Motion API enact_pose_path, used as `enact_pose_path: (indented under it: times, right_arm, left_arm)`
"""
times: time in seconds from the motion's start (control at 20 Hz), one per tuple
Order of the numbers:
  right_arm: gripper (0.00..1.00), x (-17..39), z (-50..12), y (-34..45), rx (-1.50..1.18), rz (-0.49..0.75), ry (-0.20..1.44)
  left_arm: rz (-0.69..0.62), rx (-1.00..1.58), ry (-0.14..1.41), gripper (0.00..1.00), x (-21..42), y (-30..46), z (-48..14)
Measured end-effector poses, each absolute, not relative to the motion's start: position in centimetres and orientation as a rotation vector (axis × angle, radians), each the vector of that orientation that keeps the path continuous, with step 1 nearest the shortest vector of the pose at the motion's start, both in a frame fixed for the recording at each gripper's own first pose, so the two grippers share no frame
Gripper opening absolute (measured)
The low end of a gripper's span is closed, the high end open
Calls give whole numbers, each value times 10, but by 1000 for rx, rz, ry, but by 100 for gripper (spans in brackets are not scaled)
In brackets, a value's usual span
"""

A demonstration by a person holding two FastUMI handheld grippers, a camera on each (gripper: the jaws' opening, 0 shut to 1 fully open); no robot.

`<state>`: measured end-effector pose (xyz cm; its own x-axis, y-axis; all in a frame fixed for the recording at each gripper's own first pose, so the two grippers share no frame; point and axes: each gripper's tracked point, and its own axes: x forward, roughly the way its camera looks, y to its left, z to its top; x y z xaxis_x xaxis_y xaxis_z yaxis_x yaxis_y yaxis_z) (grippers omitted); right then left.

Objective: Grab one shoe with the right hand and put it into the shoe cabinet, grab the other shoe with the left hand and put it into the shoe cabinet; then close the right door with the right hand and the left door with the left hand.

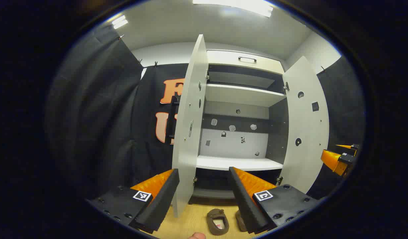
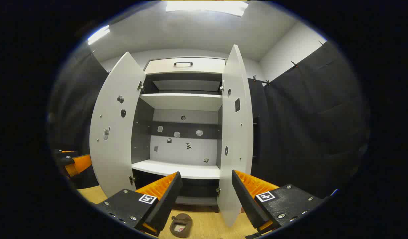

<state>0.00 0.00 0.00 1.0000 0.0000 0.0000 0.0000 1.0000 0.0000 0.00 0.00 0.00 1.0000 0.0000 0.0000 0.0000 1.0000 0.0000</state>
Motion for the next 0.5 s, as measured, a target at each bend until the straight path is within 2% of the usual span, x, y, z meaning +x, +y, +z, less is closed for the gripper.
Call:
enact_pose_path:
  times: [0.3, 0.35, 0.5]
  right_arm:
    - [92, 3, 1, -2, 16, -15, -3]
    - [92, 3, 1, -1, 16, -11, -2]
    - [92, 4, 2, 0, 3, -8, -4]
  left_arm:
    - [-15, 6, -12, 94, 2, -6, 4]
    - [-18, 7, -13, 96, 2, -7, 4]
    - [-17, 15, -11, 96, 4, -8, 2]
